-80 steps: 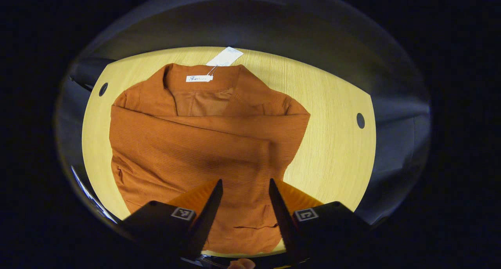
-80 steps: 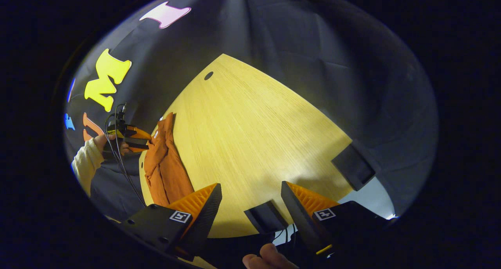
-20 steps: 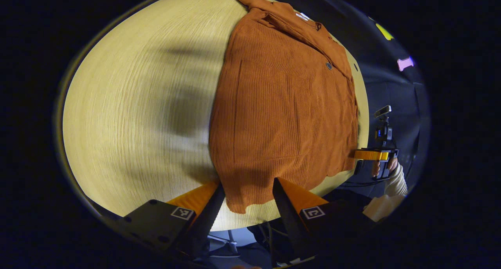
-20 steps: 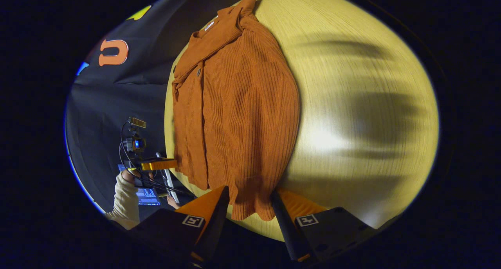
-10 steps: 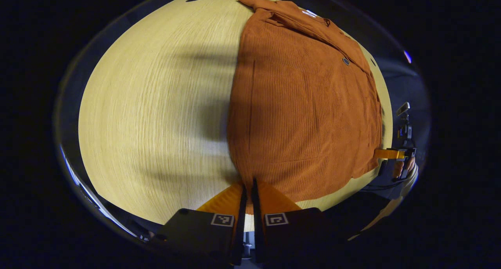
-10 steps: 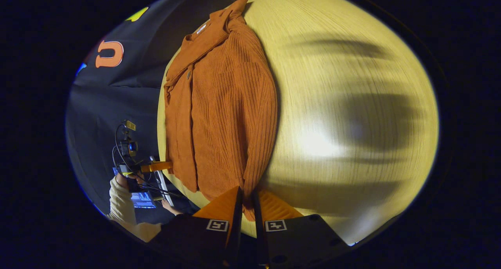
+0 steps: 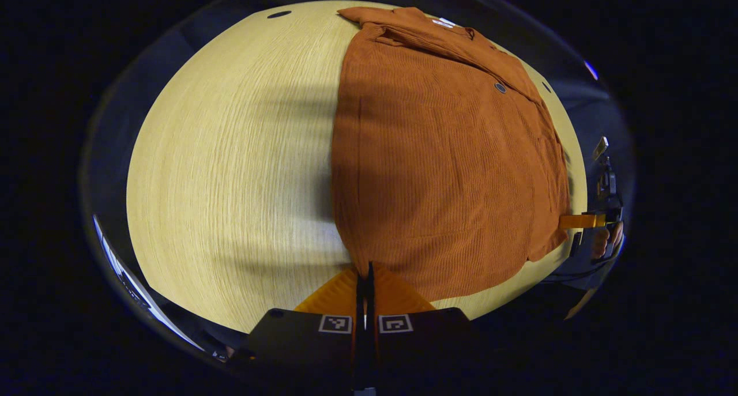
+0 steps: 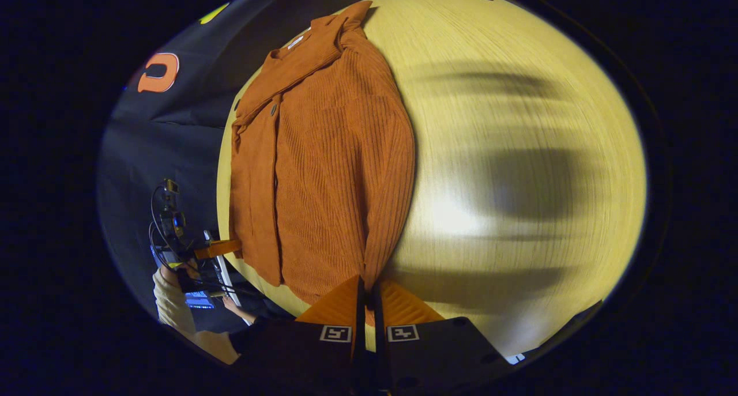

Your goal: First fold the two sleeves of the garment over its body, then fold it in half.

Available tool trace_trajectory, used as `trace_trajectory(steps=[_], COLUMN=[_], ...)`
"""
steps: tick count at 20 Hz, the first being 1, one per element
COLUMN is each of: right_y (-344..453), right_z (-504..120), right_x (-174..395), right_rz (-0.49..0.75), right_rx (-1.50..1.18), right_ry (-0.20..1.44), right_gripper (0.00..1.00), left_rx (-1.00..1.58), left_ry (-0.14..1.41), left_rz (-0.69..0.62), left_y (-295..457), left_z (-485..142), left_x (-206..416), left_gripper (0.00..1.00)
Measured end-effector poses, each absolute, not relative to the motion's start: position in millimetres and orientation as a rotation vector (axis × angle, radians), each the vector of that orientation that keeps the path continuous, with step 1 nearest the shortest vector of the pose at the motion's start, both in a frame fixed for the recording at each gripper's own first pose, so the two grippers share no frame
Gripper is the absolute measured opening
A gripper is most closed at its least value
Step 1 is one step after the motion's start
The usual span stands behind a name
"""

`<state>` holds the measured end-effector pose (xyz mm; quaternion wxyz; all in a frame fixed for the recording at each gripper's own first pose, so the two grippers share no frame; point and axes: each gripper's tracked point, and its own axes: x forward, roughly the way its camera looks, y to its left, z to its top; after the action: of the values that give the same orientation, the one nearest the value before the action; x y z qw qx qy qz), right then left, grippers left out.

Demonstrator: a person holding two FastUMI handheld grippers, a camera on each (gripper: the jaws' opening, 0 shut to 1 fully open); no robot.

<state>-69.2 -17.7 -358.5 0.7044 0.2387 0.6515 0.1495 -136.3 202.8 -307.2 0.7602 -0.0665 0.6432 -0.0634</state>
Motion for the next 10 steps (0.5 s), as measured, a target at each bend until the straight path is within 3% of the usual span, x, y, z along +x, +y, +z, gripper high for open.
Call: trace_trajectory(steps=[5, 10], right_y=[-12, -1], right_z=[-327, -270], right_x=[-64, -27], right_rz=[0.345, 0.383], right_rx=[0.477, 0.486], right_ry=[1.395, 1.304], right_gripper=[0.08, 0.08], left_rx=[-0.149, -0.222], left_ry=[1.317, 1.179], left_rz=[-0.175, -0.234], left_y=[182, 166], left_z=[-269, -186], left_x=[-114, -57], left_gripper=[0.03, 0.03])
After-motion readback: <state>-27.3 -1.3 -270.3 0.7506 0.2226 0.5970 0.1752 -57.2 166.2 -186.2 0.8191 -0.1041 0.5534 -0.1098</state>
